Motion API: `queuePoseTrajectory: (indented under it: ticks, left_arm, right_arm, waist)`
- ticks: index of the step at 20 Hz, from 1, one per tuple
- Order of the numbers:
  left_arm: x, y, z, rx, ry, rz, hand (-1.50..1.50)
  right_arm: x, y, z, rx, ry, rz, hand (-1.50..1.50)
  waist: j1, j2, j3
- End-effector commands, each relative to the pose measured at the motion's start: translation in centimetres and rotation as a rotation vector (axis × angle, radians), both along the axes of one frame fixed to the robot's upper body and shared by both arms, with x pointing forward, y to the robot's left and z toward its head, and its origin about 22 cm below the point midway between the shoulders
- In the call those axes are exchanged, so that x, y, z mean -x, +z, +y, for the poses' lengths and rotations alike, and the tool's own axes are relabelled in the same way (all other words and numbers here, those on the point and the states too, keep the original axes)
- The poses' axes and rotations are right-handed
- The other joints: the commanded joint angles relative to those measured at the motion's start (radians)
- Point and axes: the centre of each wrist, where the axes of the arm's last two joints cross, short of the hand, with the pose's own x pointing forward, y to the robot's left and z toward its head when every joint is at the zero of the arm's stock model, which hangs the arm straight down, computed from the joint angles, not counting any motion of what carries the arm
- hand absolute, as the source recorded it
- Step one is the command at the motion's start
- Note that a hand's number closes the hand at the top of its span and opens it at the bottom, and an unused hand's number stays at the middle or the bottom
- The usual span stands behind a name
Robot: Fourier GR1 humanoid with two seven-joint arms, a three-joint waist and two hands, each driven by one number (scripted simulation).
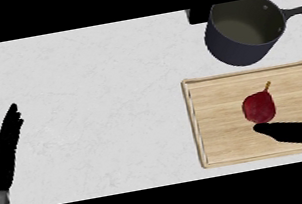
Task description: Pick the pear from the tray and place it in the pot
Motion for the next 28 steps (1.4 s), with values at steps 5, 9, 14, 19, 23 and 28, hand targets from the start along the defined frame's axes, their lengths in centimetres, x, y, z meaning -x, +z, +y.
queuePoseTrajectory:
  ticks: [5, 9, 14, 19, 23, 28]
  left_arm:
    - [0.1, 0.0, 0.6, 0.000, 0.001, 0.005, 0.00]
    - [0.1, 0.8, -0.3, -0.009, 0.007, 0.005, 0.00]
    - [0.4, 0.1, 0.2, 0.026, -0.008, 0.019, 0.00]
    - [1.1, 1.7, 1.5, 0.013, -0.006, 0.006, 0.00]
    - [-1.6, 0.6, -1.6, 0.014, 0.026, 0.004, 0.00]
    - [1.1, 0.8, 0.3, 0.010, 0.000, 0.003, 0.00]
  right_arm:
    - [-4.4, 0.1, 1.5, -0.024, -0.016, 0.085, -1.50]
    - [-4.1, -2.1, 1.2, -0.026, -0.022, 0.095, -1.50]
    - [-4.3, -3.7, 2.6, -0.030, -0.014, 0.095, -1.50]
    - [-4.7, -4.9, 1.6, -0.027, 0.035, 0.117, -1.50]
    - [-5.8, -5.6, 2.1, 0.046, 0.059, 0.061, 1.50]
    - [-5.4, -5.6, 0.6, 0.060, 0.049, 0.049, 1.50]
  waist:
    - [-0.002, 0.000, 0.000]
    - [-0.006, -0.001, 0.001]
    - [-0.006, -0.001, 0.001]
    - [-0.004, -0.001, 0.001]
    - [-0.008, 0.000, 0.001]
    - [-0.006, -0.002, 0.001]
